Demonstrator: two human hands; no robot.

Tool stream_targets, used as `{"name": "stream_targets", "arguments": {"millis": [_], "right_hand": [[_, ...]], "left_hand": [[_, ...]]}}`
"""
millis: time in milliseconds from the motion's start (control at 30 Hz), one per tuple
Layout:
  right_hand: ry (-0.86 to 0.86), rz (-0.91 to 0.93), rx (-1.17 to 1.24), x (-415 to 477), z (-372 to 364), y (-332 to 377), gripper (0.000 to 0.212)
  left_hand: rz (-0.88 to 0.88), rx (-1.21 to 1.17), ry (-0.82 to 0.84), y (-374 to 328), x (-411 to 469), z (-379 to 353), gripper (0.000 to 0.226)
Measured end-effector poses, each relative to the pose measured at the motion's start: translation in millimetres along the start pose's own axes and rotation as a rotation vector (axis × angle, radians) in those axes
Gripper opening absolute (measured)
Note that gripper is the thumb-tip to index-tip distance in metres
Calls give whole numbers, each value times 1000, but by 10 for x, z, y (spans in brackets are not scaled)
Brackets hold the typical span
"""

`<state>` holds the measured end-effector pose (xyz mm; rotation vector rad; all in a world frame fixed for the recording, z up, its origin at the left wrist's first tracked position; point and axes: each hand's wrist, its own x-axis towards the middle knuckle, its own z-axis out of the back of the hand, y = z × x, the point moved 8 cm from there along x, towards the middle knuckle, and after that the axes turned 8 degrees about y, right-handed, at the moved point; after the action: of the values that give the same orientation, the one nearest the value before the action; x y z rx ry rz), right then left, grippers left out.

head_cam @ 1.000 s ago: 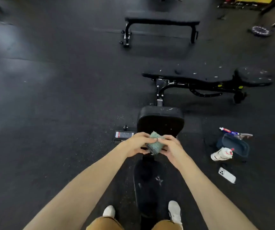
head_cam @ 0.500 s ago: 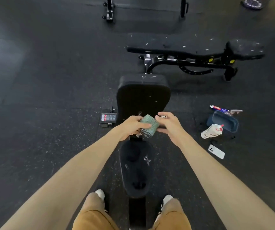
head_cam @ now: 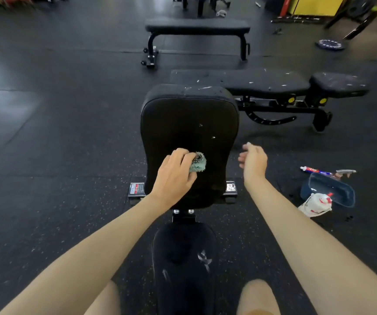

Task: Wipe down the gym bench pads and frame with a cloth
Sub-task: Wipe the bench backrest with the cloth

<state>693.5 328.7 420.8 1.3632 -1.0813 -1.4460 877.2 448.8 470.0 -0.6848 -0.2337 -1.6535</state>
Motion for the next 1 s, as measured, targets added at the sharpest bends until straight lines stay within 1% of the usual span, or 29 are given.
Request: {"name": "stream_targets", "arguments": {"millis": [67, 133, 200, 267, 333, 400, 467, 500, 533, 567, 667, 767, 867, 933, 967, 1000], "right_hand": [[26, 44, 52, 117, -119, 134, 25], [58, 61, 73, 194, -235, 219, 29], [92, 83, 86, 238, -328, 278, 33], [176, 116, 164, 270, -431, 352, 35], [287, 122, 269, 292, -540, 445, 35], [333, 130, 296, 301, -629, 516, 39], [281, 133, 257, 309, -647, 552, 51], [246, 135, 241, 320, -629, 546, 52], [228, 144, 235, 328, -619, 537, 45], [225, 150, 234, 325, -624, 537, 43], [228, 175, 248, 346, -652, 512, 57], [235, 203, 243, 327, -688, 512, 62], [221, 229, 206, 347, -669, 511, 69], [217, 257, 161, 351, -637, 553, 66], [223, 261, 131, 346, -627, 572, 69], [224, 259, 99, 352, -623, 577, 77]], "left_hand": [[-143, 41, -98, -80, 13, -7, 33], [-250, 68, -164, -178, 48, -25, 32], [-326, 107, -204, -272, 89, -39, 31], [-365, 115, -265, -322, 129, -26, 31], [-346, 107, -313, -296, 185, -21, 32], [-290, 108, -326, -208, 232, -72, 34], [-225, 121, -317, -109, 270, -124, 34], [-202, 122, -317, -66, 273, -148, 34], [-189, 122, -321, -30, 267, -170, 33], [-182, 123, -327, 1, 261, -179, 33], [-180, 128, -336, 46, 246, -205, 34], [-167, 150, -311, 41, 239, -237, 34], [-173, 183, -284, 1, 217, -262, 33], [-180, 178, -292, -16, 188, -254, 35], [-185, 165, -307, -24, 168, -234, 37], [-192, 153, -324, -35, 151, -206, 37]]}}
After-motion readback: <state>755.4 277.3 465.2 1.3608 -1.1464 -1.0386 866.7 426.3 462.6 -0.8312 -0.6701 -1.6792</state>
